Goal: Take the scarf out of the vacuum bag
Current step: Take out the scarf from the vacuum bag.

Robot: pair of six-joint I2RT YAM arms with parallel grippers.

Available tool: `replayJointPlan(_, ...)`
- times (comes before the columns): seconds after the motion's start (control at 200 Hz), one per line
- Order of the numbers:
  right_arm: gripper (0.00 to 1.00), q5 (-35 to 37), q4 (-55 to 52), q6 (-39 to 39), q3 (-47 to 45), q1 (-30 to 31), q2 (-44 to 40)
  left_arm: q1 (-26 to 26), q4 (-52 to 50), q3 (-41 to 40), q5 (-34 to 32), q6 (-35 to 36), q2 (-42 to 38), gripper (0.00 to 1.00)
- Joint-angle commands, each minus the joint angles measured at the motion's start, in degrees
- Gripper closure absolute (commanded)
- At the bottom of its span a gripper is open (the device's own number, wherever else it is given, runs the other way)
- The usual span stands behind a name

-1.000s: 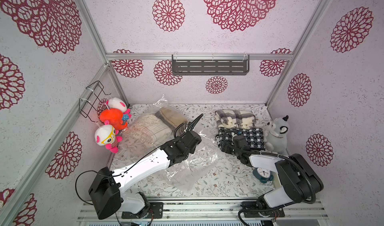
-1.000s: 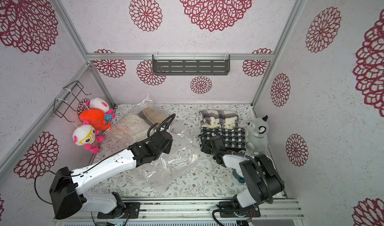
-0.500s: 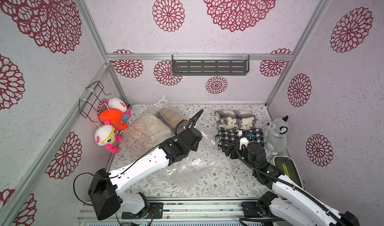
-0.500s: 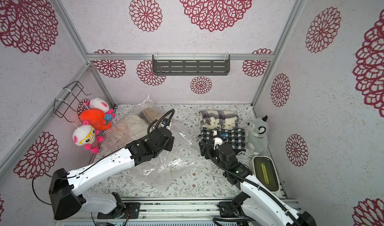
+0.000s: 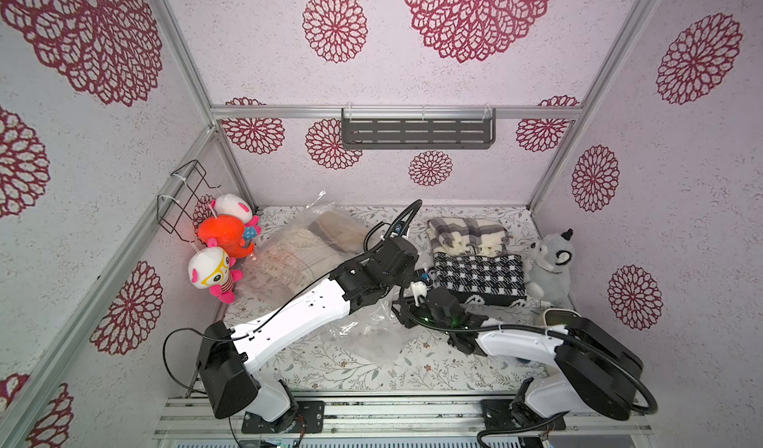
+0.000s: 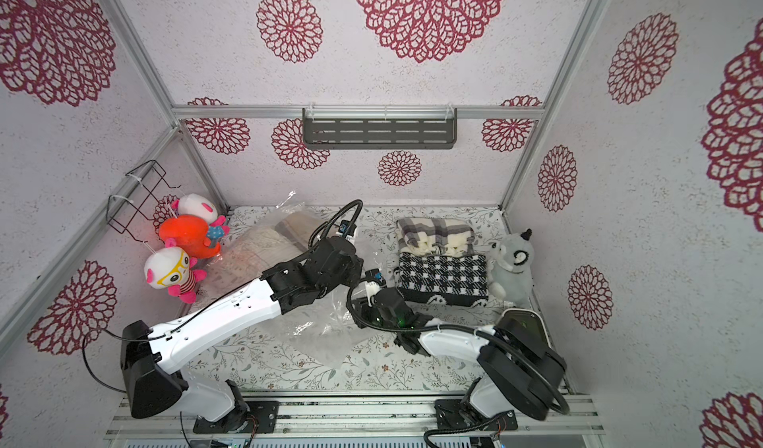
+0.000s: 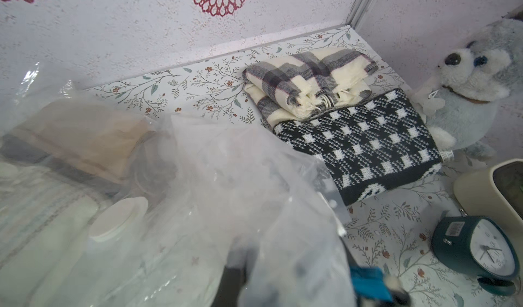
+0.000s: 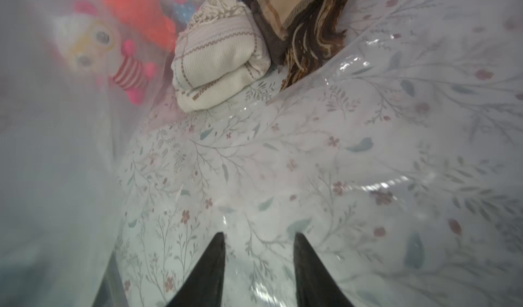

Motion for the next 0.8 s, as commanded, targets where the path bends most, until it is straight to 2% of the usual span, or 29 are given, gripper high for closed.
replayJointPlan(0.0, 0.62, 3.32, 2.87, -3.0, 7.46, -0.04, 5.33, -1.53, 0.25, 2.31, 0.33, -0.4, -1.51, 1.0)
replayJointPlan(0.105, 0.66, 0.07, 3.38, -3.59, 10.87, -0.14, 11.64, -1.44, -0.11, 2.2, -0.9, 0.02, -1.56, 1.0)
replayJointPlan(0.315, 0.66, -5.37, 7.84, 1.4, 12.2, -1.04, 19.73, -1.06, 3.11, -0.34, 0.02, 0.19, -3.2, 1.0)
replayJointPlan(0.395, 0.66, -3.06, 6.34, 1.96, 10.95, -1.23, 18.36, -1.04, 3.53, -0.9, 0.24, 0.34, -4.26, 1.0)
replayJointPlan(0.495, 0.63, 3.18, 8.09, 3.92, 1.92, -2.02, 11.78, -0.23, 2.32, -1.42, -2.68, 0.4, -5.66, 1.0)
replayJointPlan(0.57, 0.61, 3.59, 8.54, 5.3, -2.41, -3.53, 7.67, 0.79, 3.52, -2.44, -0.29, 0.26, -6.04, 0.98)
replayJointPlan(0.675, 0.59, 4.24, 2.07, 2.66, 1.19, -3.6, 8.64, -0.55, 5.44, -1.64, 2.23, 0.44, -3.89, 1.0)
replayJointPlan(0.76, 0.59, 1.95, 6.85, 2.57, 1.78, -3.62, 10.19, -2.37, 4.31, 1.07, 2.06, 0.95, -1.01, 1.0)
replayJointPlan(0.796, 0.59, 0.22, 9.27, 2.49, 2.23, -3.6, 11.37, -2.58, 4.28, 1.68, 2.57, 1.04, -0.24, 0.89)
